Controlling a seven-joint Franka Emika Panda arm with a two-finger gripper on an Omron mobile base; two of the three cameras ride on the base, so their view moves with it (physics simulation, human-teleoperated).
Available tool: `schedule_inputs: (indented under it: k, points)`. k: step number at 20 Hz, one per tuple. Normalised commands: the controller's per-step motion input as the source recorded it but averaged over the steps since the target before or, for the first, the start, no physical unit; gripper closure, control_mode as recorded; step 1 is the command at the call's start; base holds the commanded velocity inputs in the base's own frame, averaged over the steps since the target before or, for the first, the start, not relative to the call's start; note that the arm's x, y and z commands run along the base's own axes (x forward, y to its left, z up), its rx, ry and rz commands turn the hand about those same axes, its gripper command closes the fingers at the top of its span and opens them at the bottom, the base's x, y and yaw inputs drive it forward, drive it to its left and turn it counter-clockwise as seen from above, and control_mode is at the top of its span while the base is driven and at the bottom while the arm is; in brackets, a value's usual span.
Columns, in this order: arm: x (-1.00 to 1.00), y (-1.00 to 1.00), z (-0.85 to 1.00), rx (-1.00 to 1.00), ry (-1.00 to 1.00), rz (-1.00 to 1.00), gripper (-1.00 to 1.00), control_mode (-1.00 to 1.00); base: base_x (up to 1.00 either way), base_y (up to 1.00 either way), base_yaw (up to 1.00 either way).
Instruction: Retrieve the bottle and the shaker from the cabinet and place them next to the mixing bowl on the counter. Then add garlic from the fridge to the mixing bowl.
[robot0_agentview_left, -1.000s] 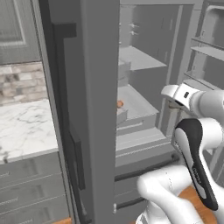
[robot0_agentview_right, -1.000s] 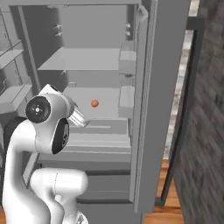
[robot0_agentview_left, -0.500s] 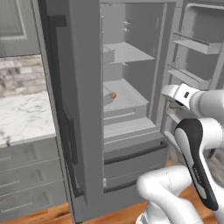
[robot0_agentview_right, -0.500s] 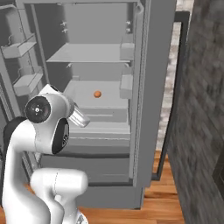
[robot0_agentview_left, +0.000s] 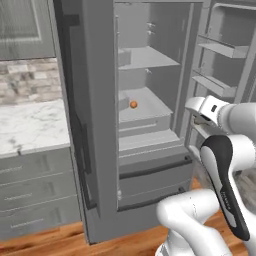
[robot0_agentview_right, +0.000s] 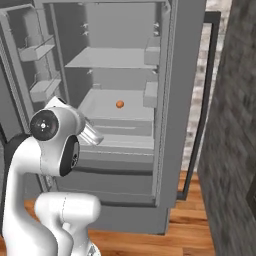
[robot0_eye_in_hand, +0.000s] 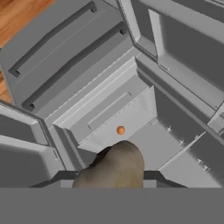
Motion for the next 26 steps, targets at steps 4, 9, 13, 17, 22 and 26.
schedule_inputs:
  k: [4, 9, 13, 17, 22, 26]
  points:
    - [0.0, 0.0, 0.0, 0.0, 0.0, 0.0, 1.0, 1.0, -0.37, 0.0, 0.21]
    - [0.0, 0.0, 0.0, 0.0, 0.0, 0.0, 1.0, 1.0, -0.41, 0.0, 0.23]
    - [0.0, 0.0, 0.0, 0.0, 0.0, 0.0, 1.0, 1.0, -0.4, 0.0, 0.25]
    - [0.0, 0.0, 0.0, 0.0, 0.0, 0.0, 1.0, 1.0, -0.3, 0.06, 0.27]
    - [0.0, 0.0, 0.0, 0.0, 0.0, 0.0, 1.0, 1.0, -0.3, 0.13, 0.27]
    - [0.0, 0.0, 0.0, 0.0, 0.0, 0.0, 1.0, 1.0, -0.3, 0.19, 0.28]
